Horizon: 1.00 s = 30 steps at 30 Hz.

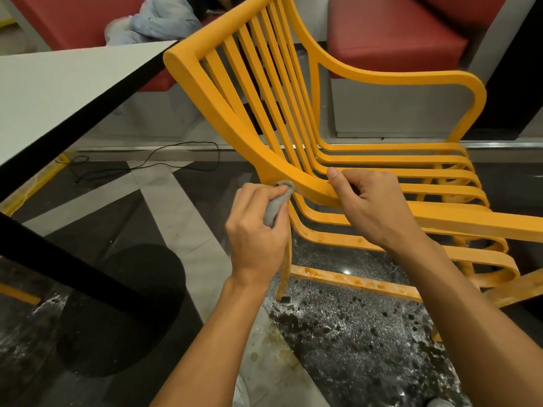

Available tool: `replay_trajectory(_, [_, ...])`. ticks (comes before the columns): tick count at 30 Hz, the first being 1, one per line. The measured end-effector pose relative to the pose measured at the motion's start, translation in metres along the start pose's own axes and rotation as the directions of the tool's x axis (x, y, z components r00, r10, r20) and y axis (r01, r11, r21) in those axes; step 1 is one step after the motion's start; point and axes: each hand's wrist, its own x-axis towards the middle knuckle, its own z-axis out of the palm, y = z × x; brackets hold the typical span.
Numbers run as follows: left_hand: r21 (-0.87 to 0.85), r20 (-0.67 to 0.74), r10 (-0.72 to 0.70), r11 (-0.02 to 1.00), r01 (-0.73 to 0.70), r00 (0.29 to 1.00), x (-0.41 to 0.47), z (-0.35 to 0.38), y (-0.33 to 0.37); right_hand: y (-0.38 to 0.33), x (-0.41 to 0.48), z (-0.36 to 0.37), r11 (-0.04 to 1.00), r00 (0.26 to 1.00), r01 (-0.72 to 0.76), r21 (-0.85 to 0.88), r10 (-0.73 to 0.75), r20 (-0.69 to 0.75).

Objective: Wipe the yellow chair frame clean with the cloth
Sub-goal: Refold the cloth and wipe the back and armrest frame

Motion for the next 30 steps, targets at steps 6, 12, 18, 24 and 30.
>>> replay_trajectory(6, [0.006,-0.179,-0.081,0.996,0.084,0.981,0.017,-0.013,-0.004,-0.001,-0.001,-0.003,1.0,1.0,-0.01,0.029,0.01,-0.004])
replay_trajectory(12, [-0.022,-0.027,-0.036,0.999,0.035,0.999,-0.001,0.005,0.003,0.001,0.0,-0.005,0.999,1.0,-0.019,0.041,0.019,-0.002])
replay_trajectory(18, [-0.025,-0.145,-0.086,0.996,0.083,0.986,0.004,0.002,0.006,0.003,0.0,-0.007,0.999,1.0,-0.023,0.033,0.022,0.001])
replay_trajectory(24, [-0.041,0.028,0.008,0.999,-0.007,1.0,-0.01,0.016,0.016,0.003,-0.004,-0.015,1.0,1.0,-0.028,0.004,0.028,-0.003])
replay_trajectory(30, [-0.015,-0.124,-0.082,0.997,0.081,0.989,0.003,0.005,0.012,0.017,-0.009,-0.037,0.984,0.998,-0.064,-0.166,0.062,-0.018])
